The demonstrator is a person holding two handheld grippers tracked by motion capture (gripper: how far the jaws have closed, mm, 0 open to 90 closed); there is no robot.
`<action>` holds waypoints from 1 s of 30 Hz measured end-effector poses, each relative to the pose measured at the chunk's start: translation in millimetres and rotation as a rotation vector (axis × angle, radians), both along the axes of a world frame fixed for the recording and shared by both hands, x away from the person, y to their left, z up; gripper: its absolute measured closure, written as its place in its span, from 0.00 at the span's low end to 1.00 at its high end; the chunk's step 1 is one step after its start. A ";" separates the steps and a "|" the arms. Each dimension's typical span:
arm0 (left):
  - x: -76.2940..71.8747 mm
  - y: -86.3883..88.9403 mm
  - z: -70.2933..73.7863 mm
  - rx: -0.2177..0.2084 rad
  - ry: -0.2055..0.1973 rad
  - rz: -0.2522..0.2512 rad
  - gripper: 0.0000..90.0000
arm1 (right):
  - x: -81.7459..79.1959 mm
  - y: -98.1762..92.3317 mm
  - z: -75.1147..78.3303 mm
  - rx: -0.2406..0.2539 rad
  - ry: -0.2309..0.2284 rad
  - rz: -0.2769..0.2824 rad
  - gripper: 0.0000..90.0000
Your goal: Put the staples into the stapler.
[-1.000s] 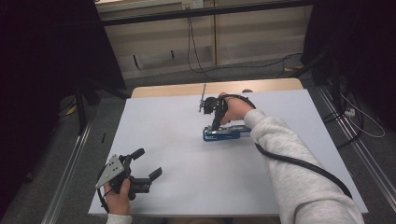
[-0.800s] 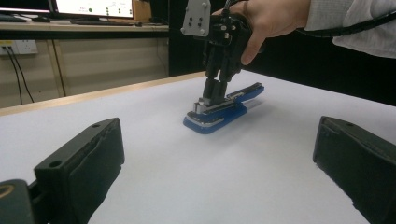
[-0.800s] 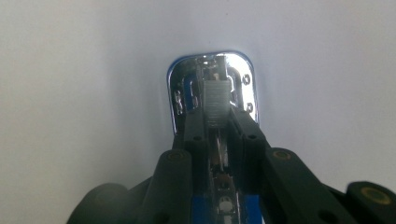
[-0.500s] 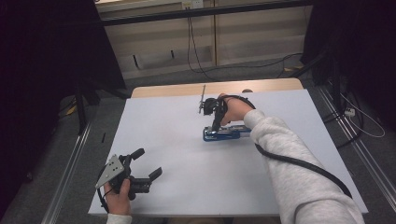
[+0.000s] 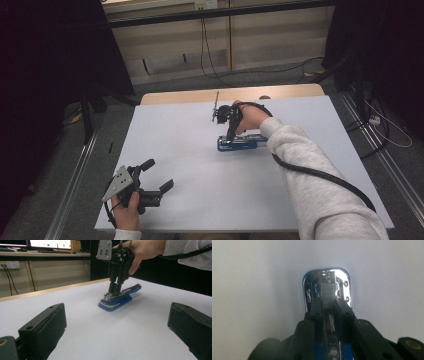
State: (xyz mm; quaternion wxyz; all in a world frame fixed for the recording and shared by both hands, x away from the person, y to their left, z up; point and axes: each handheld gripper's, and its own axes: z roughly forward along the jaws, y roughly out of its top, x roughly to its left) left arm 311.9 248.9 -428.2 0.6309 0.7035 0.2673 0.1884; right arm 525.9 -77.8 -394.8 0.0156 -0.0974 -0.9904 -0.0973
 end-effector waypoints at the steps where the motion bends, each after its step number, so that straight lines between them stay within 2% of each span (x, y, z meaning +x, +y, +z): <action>1: 0.0 0.0 0.0 -0.002 0.000 -0.001 0.02 | -0.2 0.3 0.0 -0.003 0.001 -0.001 0.88; 12: 0.0 -0.9 -0.4 0.000 0.008 -0.003 0.02 | -0.5 2.0 -0.1 0.003 -0.006 -0.004 0.86; 13: 0.0 -1.0 -0.4 -0.001 0.008 -0.004 0.02 | -0.8 1.8 0.1 0.019 -0.006 -0.007 0.84; 17: 0.3 -1.0 -0.5 -0.001 0.007 -0.002 0.02 | -1.4 1.5 0.6 0.027 -0.003 -0.013 0.80; 19: 0.1 -1.1 -0.4 0.000 0.006 -0.002 0.02 | -1.1 0.5 1.2 0.039 -0.019 -0.013 0.77; 23: 0.1 -0.7 -0.2 0.000 0.004 0.001 0.02 | -1.9 -1.3 2.6 0.043 -0.012 -0.033 0.75; 26: 0.3 -0.4 -0.3 0.000 0.003 0.003 0.02 | -2.2 -4.4 5.5 0.064 -0.024 -0.036 0.73; 27: 0.3 -0.7 -0.4 -0.002 0.006 0.002 0.02 | -3.1 -5.5 6.8 0.059 -0.014 -0.041 0.73; 30: 0.7 -0.6 -0.4 0.004 0.005 -0.002 0.02 | -4.2 -7.2 7.8 0.086 -0.022 -0.054 0.72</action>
